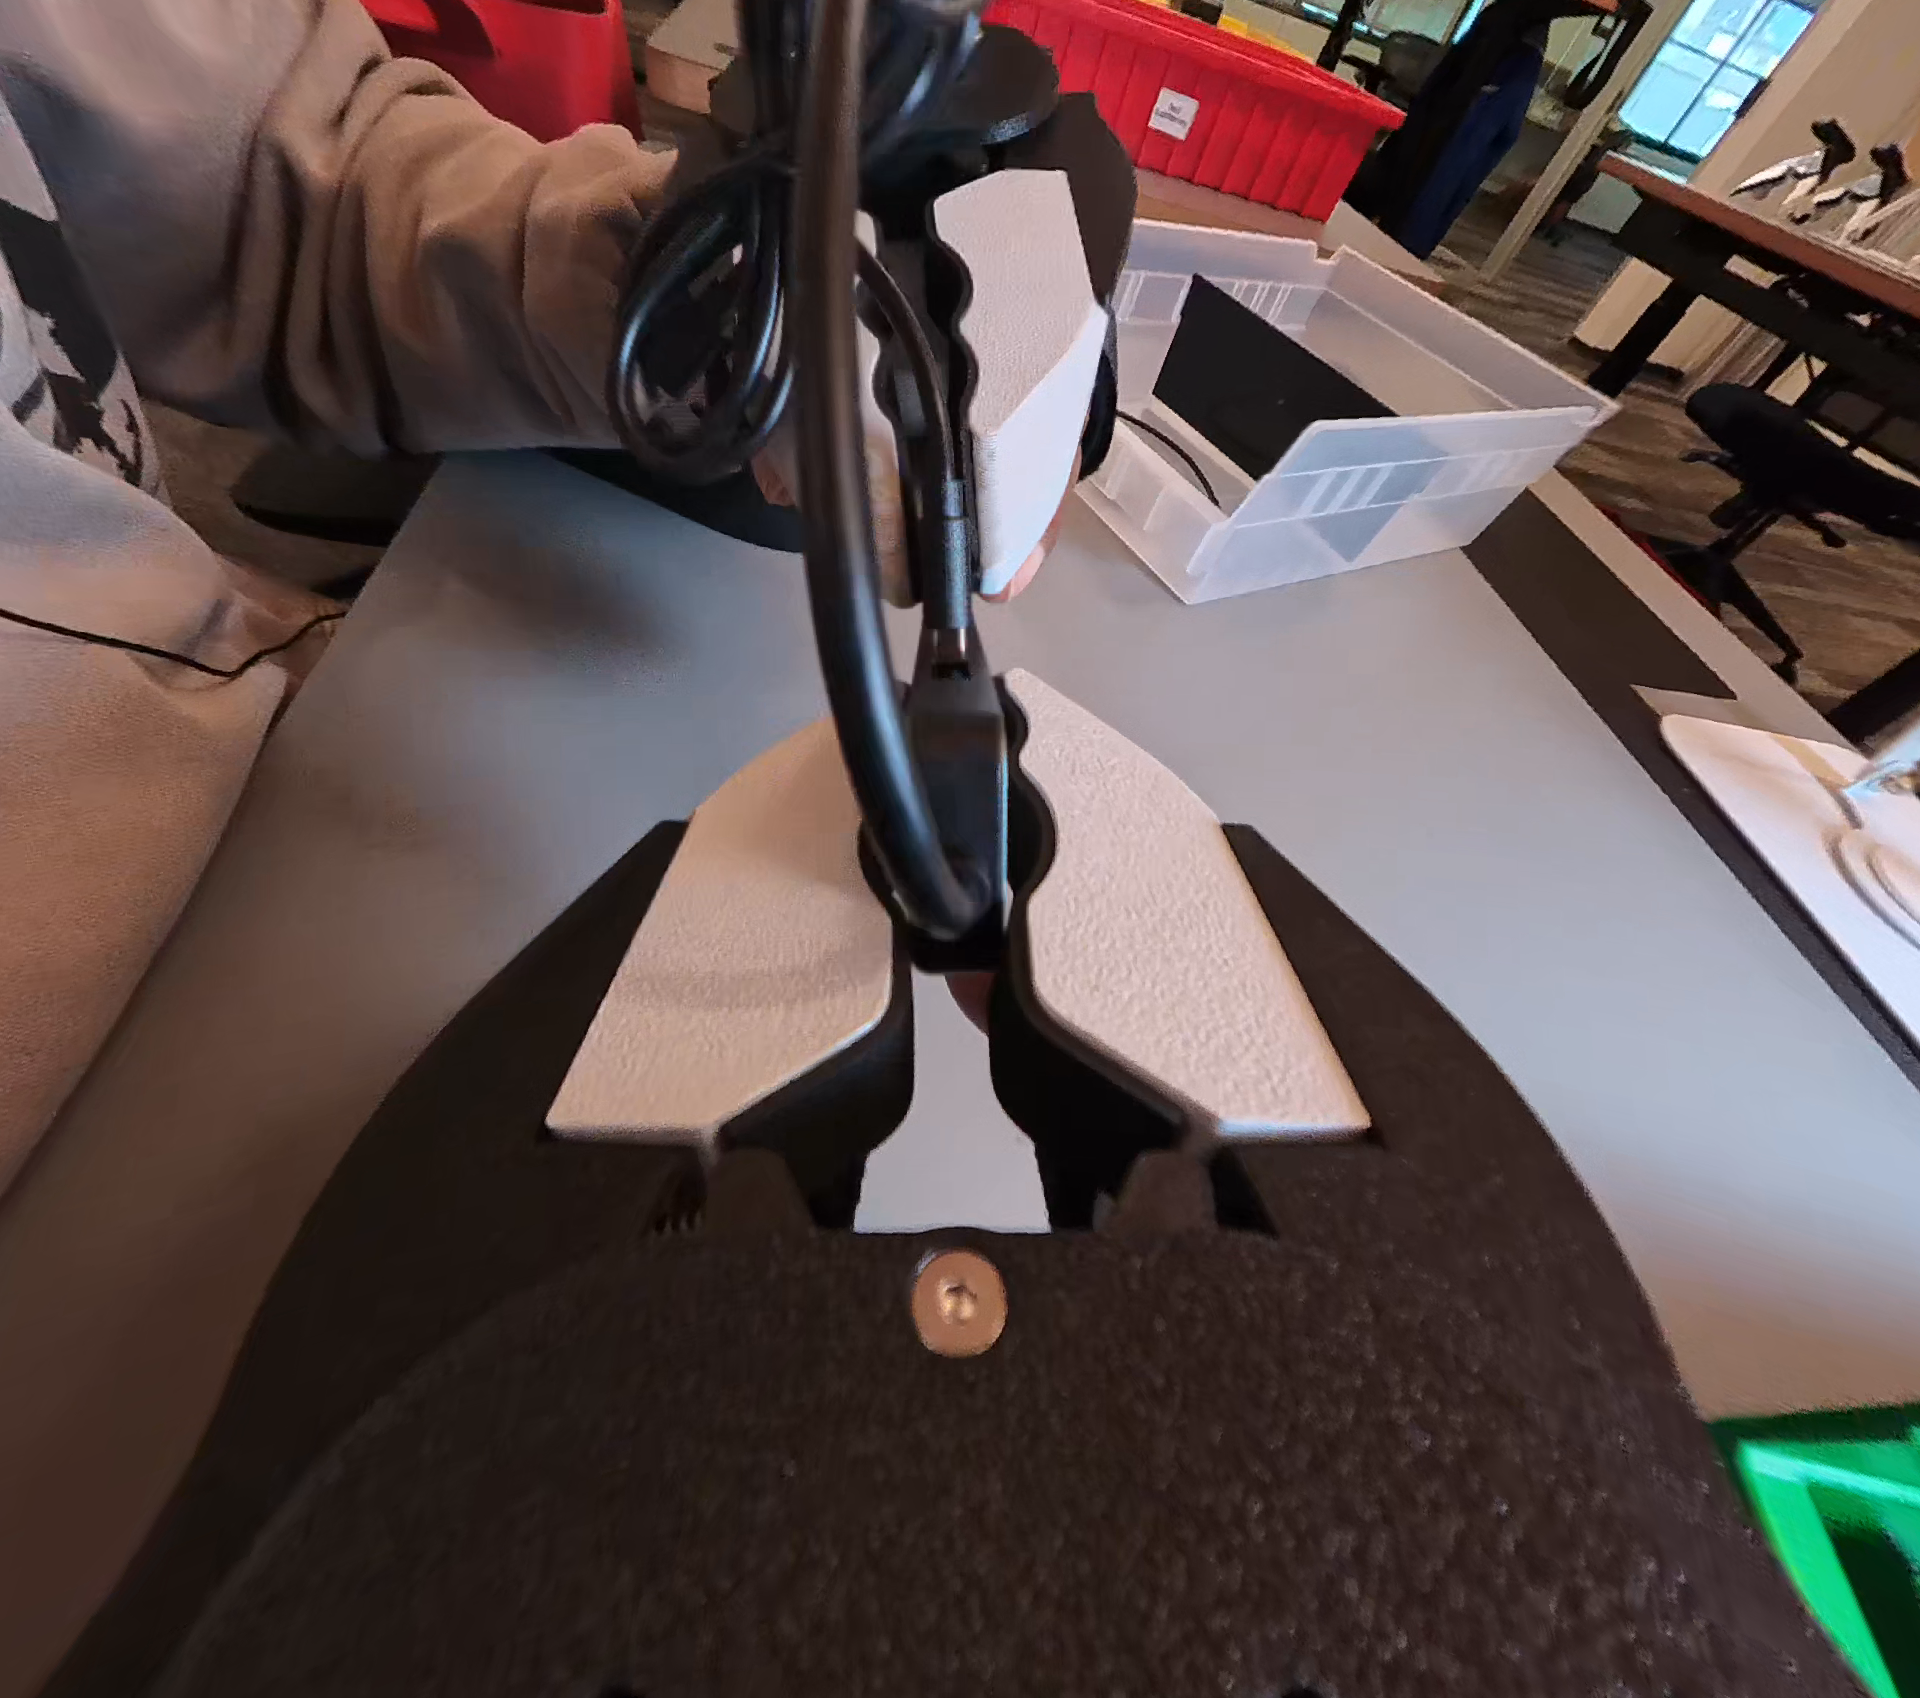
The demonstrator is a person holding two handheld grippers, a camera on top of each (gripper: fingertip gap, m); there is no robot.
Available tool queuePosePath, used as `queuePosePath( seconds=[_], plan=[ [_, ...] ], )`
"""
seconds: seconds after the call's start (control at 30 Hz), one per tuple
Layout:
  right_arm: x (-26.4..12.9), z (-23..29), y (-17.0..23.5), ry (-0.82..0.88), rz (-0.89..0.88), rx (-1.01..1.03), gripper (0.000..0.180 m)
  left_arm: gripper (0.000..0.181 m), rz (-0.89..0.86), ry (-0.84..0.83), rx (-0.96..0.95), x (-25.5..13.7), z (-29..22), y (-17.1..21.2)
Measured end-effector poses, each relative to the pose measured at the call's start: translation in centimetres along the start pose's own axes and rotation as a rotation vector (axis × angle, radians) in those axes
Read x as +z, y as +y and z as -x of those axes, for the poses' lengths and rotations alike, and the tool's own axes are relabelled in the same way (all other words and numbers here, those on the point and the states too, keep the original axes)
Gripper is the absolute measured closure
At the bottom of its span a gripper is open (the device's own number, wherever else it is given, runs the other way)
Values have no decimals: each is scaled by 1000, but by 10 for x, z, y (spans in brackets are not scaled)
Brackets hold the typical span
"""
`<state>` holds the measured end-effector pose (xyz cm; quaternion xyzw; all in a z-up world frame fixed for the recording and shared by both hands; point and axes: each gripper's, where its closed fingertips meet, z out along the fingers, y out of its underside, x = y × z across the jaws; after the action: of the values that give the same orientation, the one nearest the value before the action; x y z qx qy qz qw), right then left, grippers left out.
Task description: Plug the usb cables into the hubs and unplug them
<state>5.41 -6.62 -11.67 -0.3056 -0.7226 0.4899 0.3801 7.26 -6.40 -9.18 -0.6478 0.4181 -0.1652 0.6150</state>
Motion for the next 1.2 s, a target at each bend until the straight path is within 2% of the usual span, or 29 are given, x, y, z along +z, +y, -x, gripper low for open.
queuePosePath(
  seconds=[0.07, 0.23, 0.33, 0.43, 0.5, 0.57, 0.87, 1.2],
  plan=[
    [0, 2, -2, -16, -20, 25, 169, 173, 21, 3, 3, 0, 0, 0],
    [4, 1, 12, -12, 64, 16, 169, 173, 120, 3, 8, -1, -1, 14],
    [5, -1, 11, -11, 61, 25, 169, 172, 98, -18, 36, -2, 1, 12],
    [6, 0, 1, -1, 19, -19, 169, 155, 32, -17, 47, -5, 0, 0],
    [7, 2, 2, 7, 15, -51, 169, 159, 12, -32, 64, -6, 0, -4],
    [6, 3, 2, 10, 8, -67, 169, 173, 12, -28, 109, -6, -5, -5],
    [-1, 11, -10, 98, -17, -318, 169, 172, 69, -57, 368, -6, -22, -15],
    [2, 14, -19, 126, -32, -367, 169, 172, 61, -41, 382, -12, -25, -19]
  ],
)
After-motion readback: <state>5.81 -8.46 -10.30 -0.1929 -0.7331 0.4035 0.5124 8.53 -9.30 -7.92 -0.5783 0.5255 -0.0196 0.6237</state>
